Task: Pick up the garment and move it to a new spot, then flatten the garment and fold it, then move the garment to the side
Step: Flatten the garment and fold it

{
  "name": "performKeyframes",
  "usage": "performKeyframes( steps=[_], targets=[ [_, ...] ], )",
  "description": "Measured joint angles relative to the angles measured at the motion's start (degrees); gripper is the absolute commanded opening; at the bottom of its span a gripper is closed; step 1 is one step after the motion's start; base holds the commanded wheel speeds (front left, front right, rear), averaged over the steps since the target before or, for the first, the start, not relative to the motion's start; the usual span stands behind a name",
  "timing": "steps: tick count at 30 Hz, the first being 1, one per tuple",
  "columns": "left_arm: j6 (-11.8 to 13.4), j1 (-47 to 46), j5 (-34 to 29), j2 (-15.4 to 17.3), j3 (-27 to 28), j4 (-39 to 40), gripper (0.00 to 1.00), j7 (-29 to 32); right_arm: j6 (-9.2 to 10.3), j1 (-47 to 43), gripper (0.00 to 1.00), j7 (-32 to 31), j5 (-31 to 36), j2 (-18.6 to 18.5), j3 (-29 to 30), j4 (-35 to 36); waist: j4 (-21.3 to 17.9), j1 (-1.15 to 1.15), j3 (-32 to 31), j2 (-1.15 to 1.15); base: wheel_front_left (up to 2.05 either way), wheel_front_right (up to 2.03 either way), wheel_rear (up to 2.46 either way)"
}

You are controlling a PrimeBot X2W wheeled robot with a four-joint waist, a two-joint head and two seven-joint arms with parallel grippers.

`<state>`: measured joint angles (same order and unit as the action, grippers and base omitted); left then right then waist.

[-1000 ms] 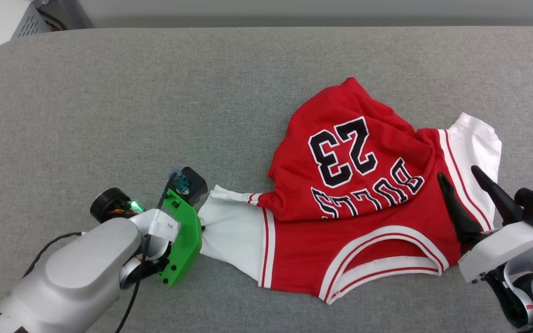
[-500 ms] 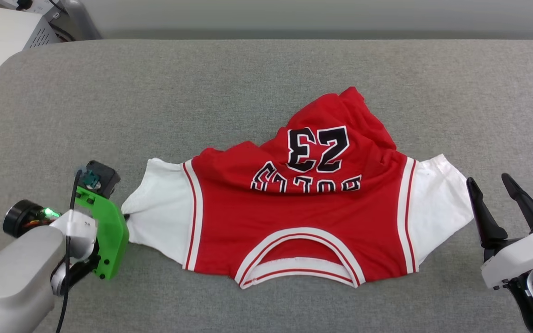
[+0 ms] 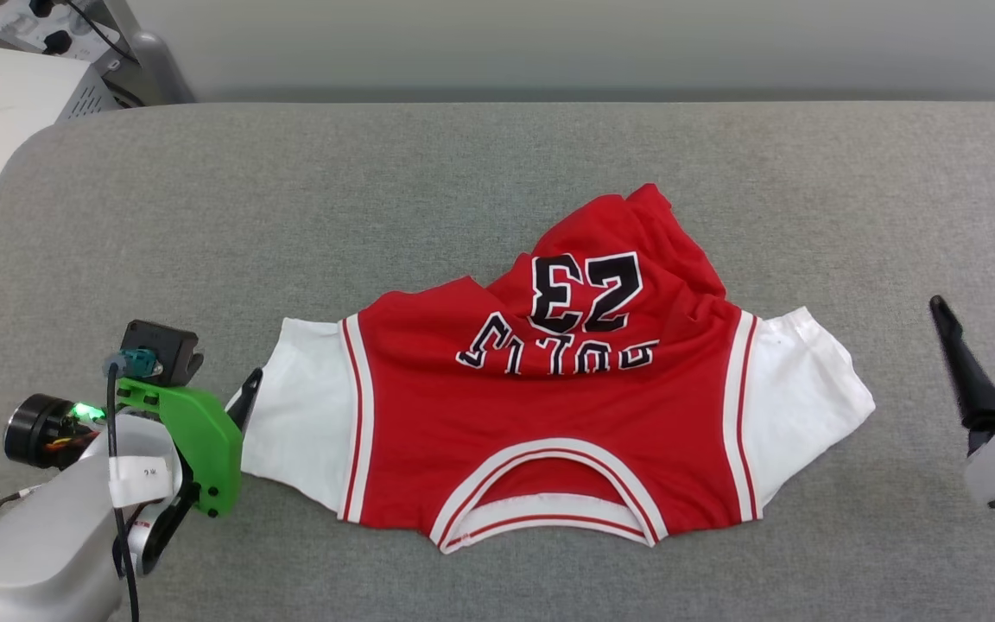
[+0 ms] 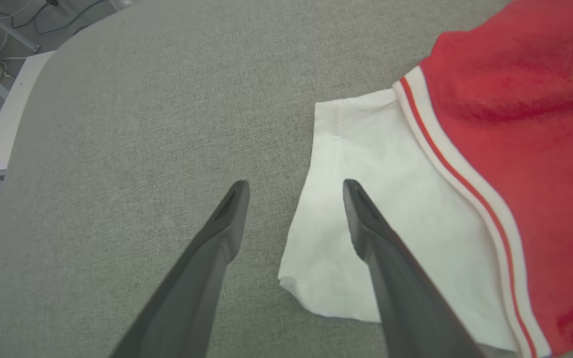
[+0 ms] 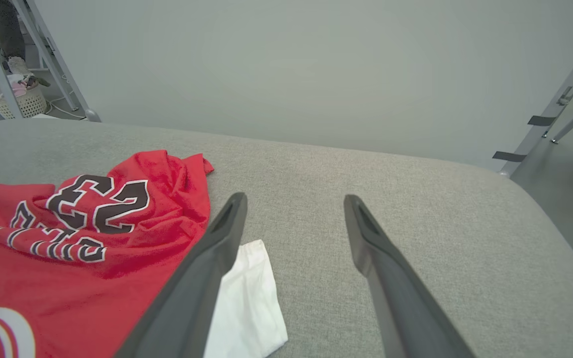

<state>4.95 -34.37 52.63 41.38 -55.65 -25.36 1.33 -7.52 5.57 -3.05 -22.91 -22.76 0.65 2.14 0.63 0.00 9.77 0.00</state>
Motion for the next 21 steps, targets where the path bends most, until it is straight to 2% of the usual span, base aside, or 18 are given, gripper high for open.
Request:
performKeyframes(
  steps=[5,9,12,16,21],
  targets=[
    [5.75,2.03,-1.96,-0.21,2.26,5.22,1.0,-9.54,0.0,2.54,1.0,-8.13,-2.97,-6.93,-0.85,2.96,1.08,0.0,-1.42,0.0,0.0,0.0,0.0],
    [10.16,4.01,-4.28,-0.65,3.87,9.32,1.0,-14.01,0.0,4.16,1.0,-20.54,-8.4,-13.67,-5.27,3.19,2.47,0.0,-2.08,0.0,0.0,0.0,0.0],
    [12.23,6.1,-4.95,-0.96,5.91,11.99,1.0,-15.52,0.0,4.42,1.0,-31.64,-12.89,-18.16,-9.01,3.22,3.44,0.0,-2.36,0.0,0.0,0.0,0.0],
    [14.89,9.28,-7.8,-2.03,10.35,15.4,1.0,-15.95,0.0,5.91,1.0,-40.62,-16.28,-20.62,-11.47,2.4,4.52,0.0,-2.06,0.0,0.0,0.0,0.0],
    [16.31,12.77,-14.43,-4.94,17.57,19.65,1.0,-16.0,0.0,9.56,1.0,-44.97,-17.25,-20.43,-13.97,-3.05,5.36,0.0,-0.24,0.0,0.0,0.0,0.0]
  ],
)
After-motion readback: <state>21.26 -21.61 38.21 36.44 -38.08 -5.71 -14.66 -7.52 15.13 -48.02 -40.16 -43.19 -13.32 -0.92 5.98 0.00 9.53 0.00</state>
